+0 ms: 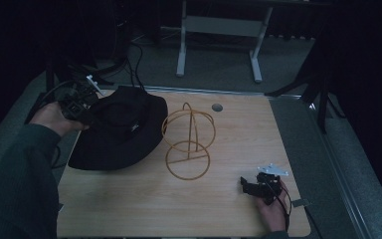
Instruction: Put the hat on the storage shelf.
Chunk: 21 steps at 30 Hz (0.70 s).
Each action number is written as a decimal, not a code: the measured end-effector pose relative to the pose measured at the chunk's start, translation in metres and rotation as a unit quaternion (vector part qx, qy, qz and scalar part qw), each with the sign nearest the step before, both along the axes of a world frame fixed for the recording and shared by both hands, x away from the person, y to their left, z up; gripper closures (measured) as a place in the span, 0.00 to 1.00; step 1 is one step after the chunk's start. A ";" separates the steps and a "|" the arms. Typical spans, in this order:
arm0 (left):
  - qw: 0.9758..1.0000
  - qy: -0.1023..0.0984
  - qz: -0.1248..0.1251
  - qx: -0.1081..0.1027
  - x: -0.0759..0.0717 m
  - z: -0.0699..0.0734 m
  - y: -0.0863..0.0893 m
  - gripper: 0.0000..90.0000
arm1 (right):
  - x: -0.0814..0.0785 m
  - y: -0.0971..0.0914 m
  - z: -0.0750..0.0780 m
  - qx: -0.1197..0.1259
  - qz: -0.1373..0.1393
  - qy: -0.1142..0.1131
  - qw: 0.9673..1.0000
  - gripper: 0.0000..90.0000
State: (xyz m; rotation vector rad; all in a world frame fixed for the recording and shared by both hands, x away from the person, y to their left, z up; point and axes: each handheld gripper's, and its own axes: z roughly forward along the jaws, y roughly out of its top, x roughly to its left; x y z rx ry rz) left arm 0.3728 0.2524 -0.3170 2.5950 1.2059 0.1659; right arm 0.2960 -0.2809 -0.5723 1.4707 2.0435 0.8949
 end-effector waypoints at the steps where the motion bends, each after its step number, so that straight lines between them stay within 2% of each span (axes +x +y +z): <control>1: 1.000 -0.001 -0.002 0.000 0.000 0.001 0.000 0.98 | 0.000 0.000 0.000 0.000 0.000 0.000 1.000 0.14; 6: 1.000 -0.005 0.003 -0.002 -0.002 0.007 0.004 0.98 | 0.000 0.000 0.000 0.000 0.000 0.000 1.000 0.14; 12: 1.000 -0.007 -0.008 -0.011 -0.005 0.012 0.008 0.98 | 0.000 0.000 0.000 -0.001 0.001 0.000 1.000 0.14; 21: 1.000 -0.012 -0.008 -0.021 -0.008 0.019 0.014 0.98 | 0.000 0.000 0.000 -0.001 0.001 0.001 1.000 0.14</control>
